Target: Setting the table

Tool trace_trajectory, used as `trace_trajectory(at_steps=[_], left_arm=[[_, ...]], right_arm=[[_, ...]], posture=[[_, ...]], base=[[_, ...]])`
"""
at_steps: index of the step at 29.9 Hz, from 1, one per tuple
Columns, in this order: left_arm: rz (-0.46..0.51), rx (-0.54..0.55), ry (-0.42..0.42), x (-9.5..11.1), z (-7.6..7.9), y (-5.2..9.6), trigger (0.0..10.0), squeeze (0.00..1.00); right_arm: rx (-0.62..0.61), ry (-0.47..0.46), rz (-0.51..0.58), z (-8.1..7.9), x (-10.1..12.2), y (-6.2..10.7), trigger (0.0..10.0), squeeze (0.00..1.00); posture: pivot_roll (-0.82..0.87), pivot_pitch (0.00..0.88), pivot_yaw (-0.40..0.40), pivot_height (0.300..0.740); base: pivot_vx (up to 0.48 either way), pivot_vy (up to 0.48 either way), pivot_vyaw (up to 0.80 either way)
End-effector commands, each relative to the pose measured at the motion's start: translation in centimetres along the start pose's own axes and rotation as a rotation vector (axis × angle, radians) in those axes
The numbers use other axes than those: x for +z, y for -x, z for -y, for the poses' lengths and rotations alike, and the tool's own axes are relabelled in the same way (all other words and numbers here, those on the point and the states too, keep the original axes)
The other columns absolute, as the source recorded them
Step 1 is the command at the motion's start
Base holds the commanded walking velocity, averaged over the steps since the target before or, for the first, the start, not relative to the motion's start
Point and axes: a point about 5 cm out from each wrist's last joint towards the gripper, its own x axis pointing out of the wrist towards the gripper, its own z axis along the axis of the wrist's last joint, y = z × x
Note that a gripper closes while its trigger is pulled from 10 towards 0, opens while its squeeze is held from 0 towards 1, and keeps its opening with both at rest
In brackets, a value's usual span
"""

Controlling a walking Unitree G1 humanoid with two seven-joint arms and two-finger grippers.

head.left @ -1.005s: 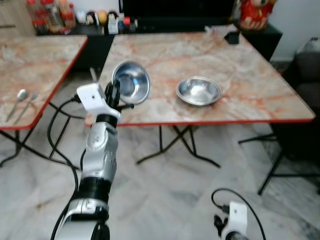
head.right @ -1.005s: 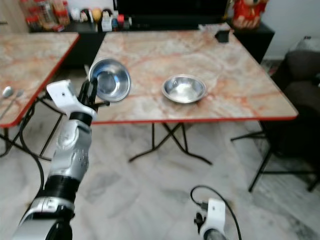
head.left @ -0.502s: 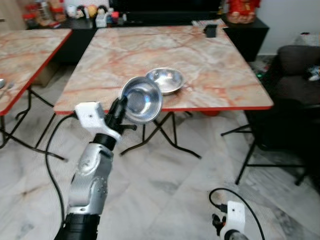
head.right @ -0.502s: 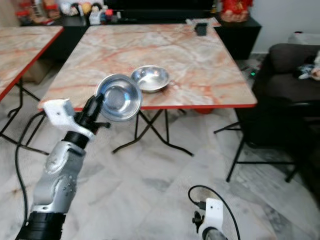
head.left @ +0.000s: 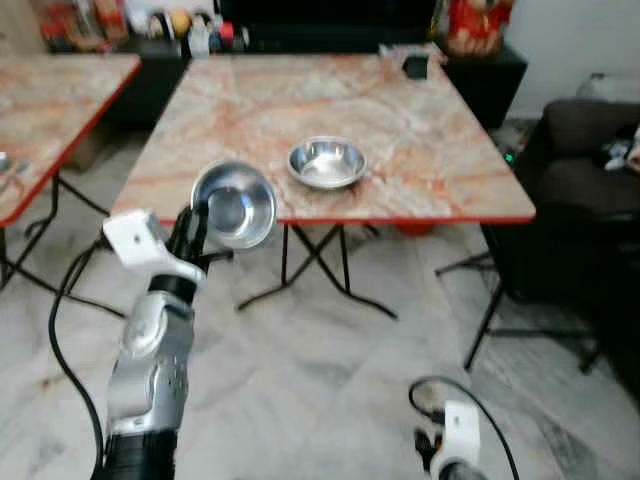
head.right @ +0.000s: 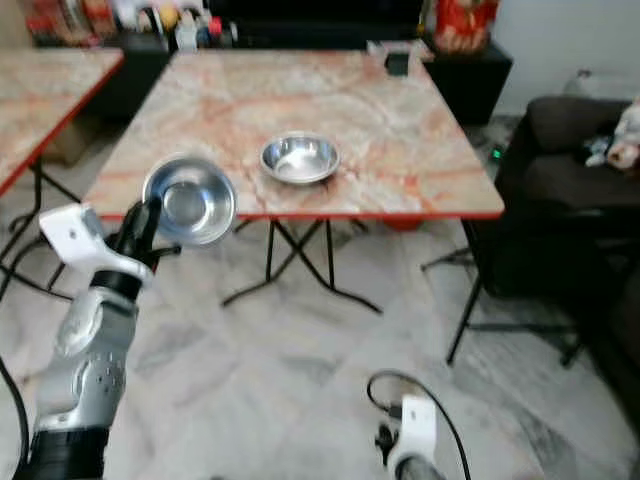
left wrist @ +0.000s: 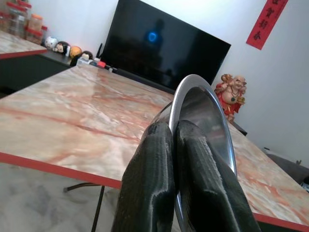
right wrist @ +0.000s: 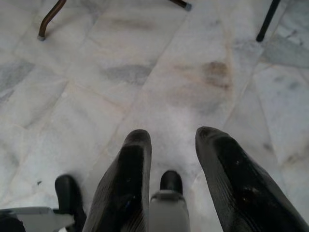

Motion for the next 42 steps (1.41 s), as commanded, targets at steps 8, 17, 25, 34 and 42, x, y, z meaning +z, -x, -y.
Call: trace_trajectory(at_steps=[8, 17, 25, 34, 42], left_arm=[[-0.013, -0.019, 0.001, -0.2, 0.7, -0.4, 10.0, 0.0], [-0.023, -0.045, 0.005, -0.5, 1.2, -0.8, 10.0, 0.0], [-0.039, -0.081, 0.008, -1.1, 2.0, -1.1, 10.0, 0.0], [-0.045, -0.087, 0.019, -1.4, 2.4, -1.6, 10.0, 0.0], [-0.042, -0.081, 0.025, -1.6, 2.5, -1.9, 10.0, 0.0]], right_arm=[[-0.002, -0.009, 0.002, 0.0, 0.1, 0.0, 10.0, 0.0], [-0.002, -0.012, 0.001, 0.0, 0.0, 0.0, 10.0, 0.0], [-0.003, -0.008, 0.007, 0.3, 0.3, 0.0, 10.0, 0.0], [-0.001, 0.001, 0.019, 0.4, 0.9, -0.2, 10.0, 0.0], [-0.007, -0.009, 0.019, 0.5, 1.0, -0.2, 10.0, 0.0]], posture=[[0.04, 0.134, -0.035, 0.74], [0.03, 0.126, -0.029, 0.74], [0.02, 0.101, -0.032, 0.74], [0.02, 0.063, -0.041, 0.74], [0.01, 0.082, -0.045, 0.74]], base=[[0.48, 0.0, 0.0], [0.46, 0.0, 0.0], [0.198, 0.0, 0.0], [0.0, 0.0, 0.0], [0.064, 0.0, 0.0]])
